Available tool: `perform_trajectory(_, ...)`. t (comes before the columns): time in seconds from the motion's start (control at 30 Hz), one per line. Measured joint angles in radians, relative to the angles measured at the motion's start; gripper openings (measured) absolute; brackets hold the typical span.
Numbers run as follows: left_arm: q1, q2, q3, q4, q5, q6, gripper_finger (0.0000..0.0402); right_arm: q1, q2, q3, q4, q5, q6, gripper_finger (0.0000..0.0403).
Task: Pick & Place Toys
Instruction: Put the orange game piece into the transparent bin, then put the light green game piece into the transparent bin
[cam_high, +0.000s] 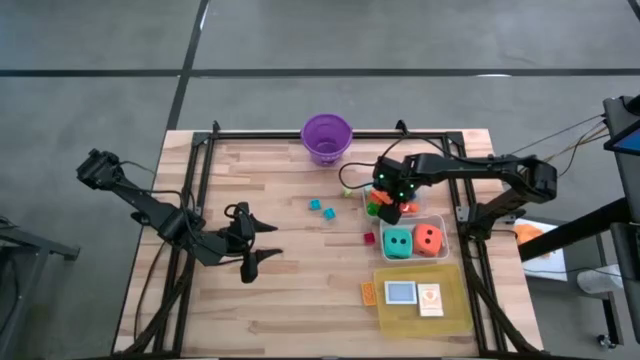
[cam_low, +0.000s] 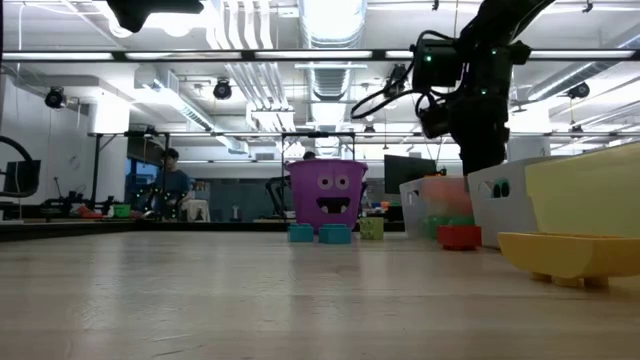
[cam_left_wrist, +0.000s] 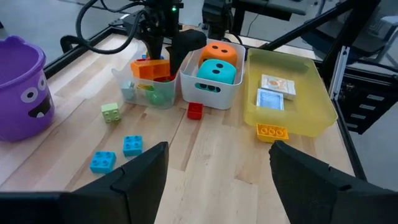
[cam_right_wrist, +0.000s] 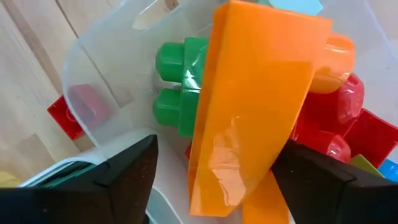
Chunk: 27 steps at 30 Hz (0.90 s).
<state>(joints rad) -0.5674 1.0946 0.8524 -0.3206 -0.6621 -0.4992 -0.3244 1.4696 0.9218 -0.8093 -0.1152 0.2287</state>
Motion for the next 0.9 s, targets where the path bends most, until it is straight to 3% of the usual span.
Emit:
perform_trajectory(0.4,0.0,0.0,0.0,0.0,0.0,0.0,0.027,0.0,-0.157,0.001,-0.023,0.014,0.072,0.0302)
perform_trajectory(0.53,0.0,0.0,0.0,0.001,0.0,-0.013,0.027,0.0,-0.19,0.028,-0.027,0.013,0.17,0.0302)
perform_trajectory(0.7,0.001,0.0,0.0,0.001,0.003,-0.098,0.027,0.02,-0.141,0.205,-0.022,0.071,0.261,0.0302)
perform_trajectory(0.9,0.001,-0.049,0.0,-0.037,0.009,-0.274,0.027,0.013,0.06,0.479,-0.132,0.165,0.289,0.0302)
